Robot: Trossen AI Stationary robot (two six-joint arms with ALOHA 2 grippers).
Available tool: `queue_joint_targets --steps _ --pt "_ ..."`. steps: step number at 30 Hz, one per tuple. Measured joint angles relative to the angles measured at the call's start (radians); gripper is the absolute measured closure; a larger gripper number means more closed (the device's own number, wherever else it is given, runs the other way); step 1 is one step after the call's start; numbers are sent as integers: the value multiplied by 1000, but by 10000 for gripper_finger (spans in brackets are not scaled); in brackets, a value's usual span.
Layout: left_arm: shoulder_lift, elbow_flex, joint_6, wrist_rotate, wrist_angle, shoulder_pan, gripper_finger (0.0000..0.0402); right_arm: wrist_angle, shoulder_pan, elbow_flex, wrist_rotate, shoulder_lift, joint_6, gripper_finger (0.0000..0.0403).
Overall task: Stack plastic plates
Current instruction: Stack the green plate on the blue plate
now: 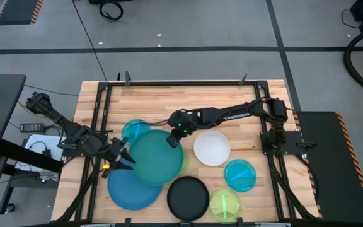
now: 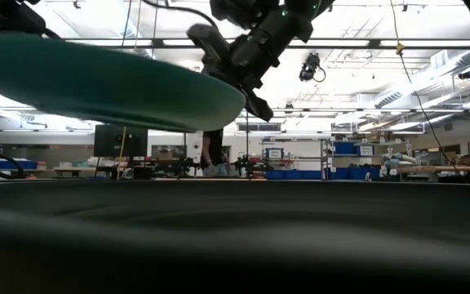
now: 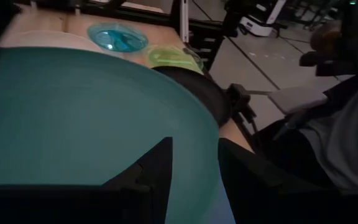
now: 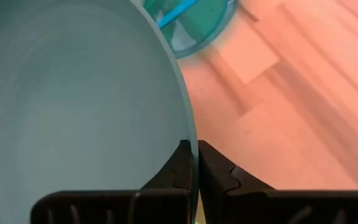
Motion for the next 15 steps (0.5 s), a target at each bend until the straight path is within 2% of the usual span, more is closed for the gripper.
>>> queue_joint_targets --steps 4,9,12,15 --pt "0 0 0 -12 0 0 265 1 23 0 55 0 17 390" --pt "-1 0 0 -18 0 0 265 23 42 0 72 6 29 390" --pt "-2 0 1 -18 5 0 265 29 52 24 60 51 32 390" --pt "-2 0 1 -17 7 1 265 14 63 110 23 138 11 390"
